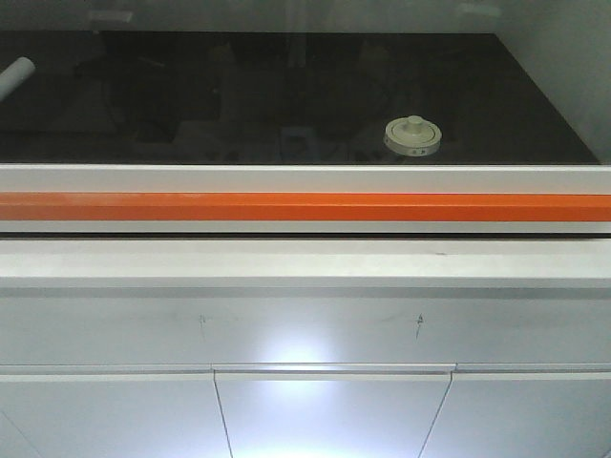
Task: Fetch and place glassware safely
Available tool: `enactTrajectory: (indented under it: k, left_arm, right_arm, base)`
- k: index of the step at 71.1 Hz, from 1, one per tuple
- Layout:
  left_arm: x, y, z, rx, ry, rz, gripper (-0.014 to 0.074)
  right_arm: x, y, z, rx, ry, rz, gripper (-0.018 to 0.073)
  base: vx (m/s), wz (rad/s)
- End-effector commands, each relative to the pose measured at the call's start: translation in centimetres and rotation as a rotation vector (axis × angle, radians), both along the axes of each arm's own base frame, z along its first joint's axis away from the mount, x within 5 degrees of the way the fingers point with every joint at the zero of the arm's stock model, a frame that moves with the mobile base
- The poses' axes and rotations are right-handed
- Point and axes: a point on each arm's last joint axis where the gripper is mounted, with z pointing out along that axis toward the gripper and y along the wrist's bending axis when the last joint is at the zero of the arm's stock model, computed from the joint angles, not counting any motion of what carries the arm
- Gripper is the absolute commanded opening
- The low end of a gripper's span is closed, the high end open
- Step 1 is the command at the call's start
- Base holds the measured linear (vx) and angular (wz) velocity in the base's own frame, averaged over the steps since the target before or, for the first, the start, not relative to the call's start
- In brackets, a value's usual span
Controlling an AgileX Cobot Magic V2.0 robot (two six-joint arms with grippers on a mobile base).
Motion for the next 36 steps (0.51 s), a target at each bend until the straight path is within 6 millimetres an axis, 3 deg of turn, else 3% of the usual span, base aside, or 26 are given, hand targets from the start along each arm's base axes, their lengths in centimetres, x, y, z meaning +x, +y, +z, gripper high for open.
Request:
enactTrajectory:
  k: [1,36]
  left_arm:
    - [0.07,-0.03,-0.22,-0.016,-0.055,-0.004,-0.0007]
    - [0.07,-0.03,-0.22,-0.016,-0.055,-0.004,-0.0007]
  right_arm:
    - [0.00,-0.05,0.12,-0.019,-0.069,-0.008,-0.0003]
    - [0.00,-0.05,0.12,-0.019,-0.069,-0.008,-0.0003]
  base:
    - [0.00,0.00]
    - [0.00,0.00]
